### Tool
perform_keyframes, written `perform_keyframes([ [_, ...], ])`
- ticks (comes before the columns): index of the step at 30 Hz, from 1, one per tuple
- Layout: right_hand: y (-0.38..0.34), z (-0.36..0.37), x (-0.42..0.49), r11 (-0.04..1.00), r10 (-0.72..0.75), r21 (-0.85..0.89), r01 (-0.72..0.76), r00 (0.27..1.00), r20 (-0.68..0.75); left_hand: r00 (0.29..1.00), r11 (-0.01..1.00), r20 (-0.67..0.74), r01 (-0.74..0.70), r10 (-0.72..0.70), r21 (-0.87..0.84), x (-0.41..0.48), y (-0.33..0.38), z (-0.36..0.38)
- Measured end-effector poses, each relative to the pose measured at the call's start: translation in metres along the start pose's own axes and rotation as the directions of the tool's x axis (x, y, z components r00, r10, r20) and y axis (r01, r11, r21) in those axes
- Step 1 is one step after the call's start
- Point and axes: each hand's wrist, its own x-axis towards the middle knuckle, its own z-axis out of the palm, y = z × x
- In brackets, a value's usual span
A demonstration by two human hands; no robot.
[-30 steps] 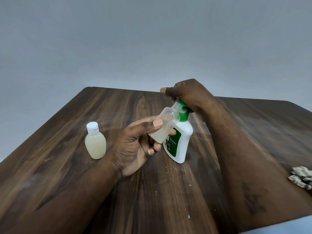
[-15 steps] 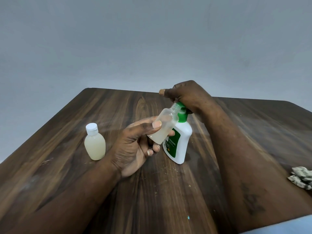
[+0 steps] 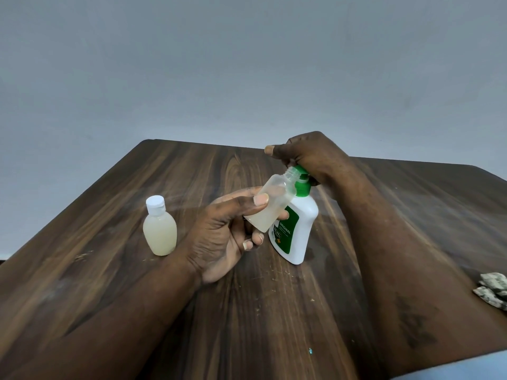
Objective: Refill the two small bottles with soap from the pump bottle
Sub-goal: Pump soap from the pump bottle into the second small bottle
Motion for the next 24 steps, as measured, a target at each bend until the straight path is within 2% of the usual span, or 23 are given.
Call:
perform_keyframes([
  [6,-0.0010,-0.0024,0.0013,0.999,-0.033,-0.003,0.033,0.999,-0.017,1.000,1.000,0.008,-0.008,0.008,0.004,-0.0014,0.0015,0.0040],
  [24,0.0002,-0.0012,-0.0007,1.000,-0.008,0.009,0.008,1.000,0.007,1.000,1.000,0.005,0.001,-0.001,-0.004,-0.0010,0.0014,0.0021],
])
